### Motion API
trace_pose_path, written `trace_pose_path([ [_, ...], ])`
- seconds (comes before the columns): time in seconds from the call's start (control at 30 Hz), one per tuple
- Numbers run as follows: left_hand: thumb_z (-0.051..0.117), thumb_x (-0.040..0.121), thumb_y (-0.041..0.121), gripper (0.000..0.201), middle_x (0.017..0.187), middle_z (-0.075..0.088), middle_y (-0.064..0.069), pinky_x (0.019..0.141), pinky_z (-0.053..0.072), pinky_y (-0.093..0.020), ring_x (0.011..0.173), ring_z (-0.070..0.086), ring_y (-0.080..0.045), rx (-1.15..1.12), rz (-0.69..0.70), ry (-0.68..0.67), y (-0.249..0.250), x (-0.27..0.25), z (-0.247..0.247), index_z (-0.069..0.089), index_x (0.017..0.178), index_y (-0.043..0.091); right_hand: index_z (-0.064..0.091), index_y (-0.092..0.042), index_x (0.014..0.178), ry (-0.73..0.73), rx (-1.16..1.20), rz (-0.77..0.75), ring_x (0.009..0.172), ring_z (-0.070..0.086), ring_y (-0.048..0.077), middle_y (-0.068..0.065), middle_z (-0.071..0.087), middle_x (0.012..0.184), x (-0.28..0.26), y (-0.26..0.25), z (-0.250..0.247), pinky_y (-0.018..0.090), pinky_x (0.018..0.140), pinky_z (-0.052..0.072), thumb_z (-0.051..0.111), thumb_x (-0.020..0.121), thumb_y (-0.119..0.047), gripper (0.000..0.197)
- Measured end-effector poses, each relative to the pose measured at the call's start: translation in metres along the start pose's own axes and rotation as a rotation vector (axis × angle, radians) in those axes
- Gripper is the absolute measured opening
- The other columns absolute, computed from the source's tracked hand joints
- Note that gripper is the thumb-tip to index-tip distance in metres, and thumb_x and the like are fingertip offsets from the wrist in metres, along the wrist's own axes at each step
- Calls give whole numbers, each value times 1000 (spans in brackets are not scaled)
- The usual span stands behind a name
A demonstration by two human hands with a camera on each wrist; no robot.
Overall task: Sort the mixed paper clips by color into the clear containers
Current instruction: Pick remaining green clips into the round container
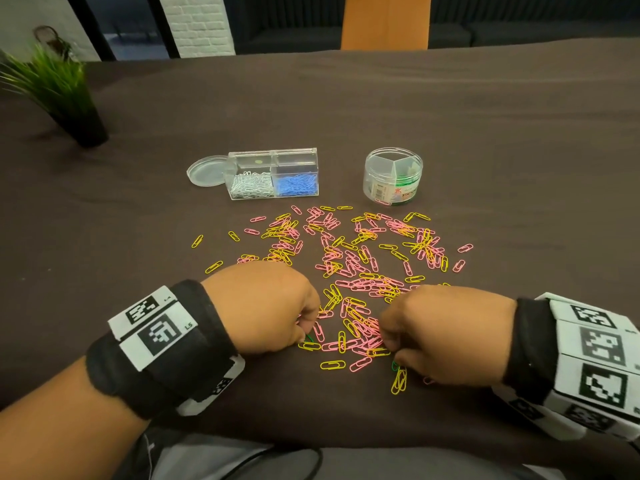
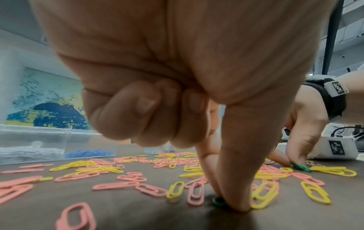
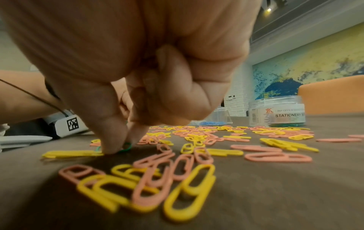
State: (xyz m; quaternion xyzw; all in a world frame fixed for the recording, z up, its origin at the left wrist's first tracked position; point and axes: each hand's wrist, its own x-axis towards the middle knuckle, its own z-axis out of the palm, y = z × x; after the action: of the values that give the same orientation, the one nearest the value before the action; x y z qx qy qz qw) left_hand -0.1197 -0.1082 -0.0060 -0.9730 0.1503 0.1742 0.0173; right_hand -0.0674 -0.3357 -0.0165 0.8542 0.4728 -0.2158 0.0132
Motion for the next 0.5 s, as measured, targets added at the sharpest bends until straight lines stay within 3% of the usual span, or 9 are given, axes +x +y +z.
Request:
trace_pose_path([
  [0.13, 53, 90, 30, 9, 75, 59, 10, 66, 47, -26, 69, 52, -6, -19, -9, -60, -2, -1, 3, 61, 88, 25, 55, -27, 86, -27, 78, -43, 76, 54, 8, -9, 60, 84, -3, 7, -3, 25, 71, 48, 54, 91, -33, 8],
  [0.23, 51, 85, 33, 13, 77, 60, 9, 70, 50, -29, 73, 54, -8, -59, -38, -93, -10, -2, 6, 59, 88, 24, 51, -23, 78, 38, 349, -39, 60, 47, 6, -9, 54, 67, 1, 30, -16, 22, 59, 42, 56, 83, -29, 9],
  [0.3, 53, 80, 37, 14, 71, 57, 13, 63, 48, -27, 68, 52, -6, -107, -47, -95, -17, -1, 5, 57, 84, 25, 49, -18, 75, 108, 562, -38, 54, 42, 8, -6, 49, 61, 10, 53, -32, 28, 52, 40, 56, 74, -27, 12],
  [0.4, 56, 78, 39, 14, 63, 54, 23, 52, 34, -19, 58, 47, -2, -215, -43, -69, -24, 2, 0, 54, 78, 25, 52, -15, 73, 259, 861, 40, 44, 35, 12, 5, 49, 60, 28, 89, -63, 22, 42, 29, 54, 67, -11, 8],
  [0.5, 56, 78, 30, 13, 56, 46, 15, 53, 33, -19, 53, 40, -3, -456, -52, -2, -33, 7, -6, 50, 75, 18, 63, -12, 81, 436, 1030, 140, 45, 27, 13, 8, 45, 61, 54, 120, -97, 18, 44, 19, 46, 61, -7, 27],
])
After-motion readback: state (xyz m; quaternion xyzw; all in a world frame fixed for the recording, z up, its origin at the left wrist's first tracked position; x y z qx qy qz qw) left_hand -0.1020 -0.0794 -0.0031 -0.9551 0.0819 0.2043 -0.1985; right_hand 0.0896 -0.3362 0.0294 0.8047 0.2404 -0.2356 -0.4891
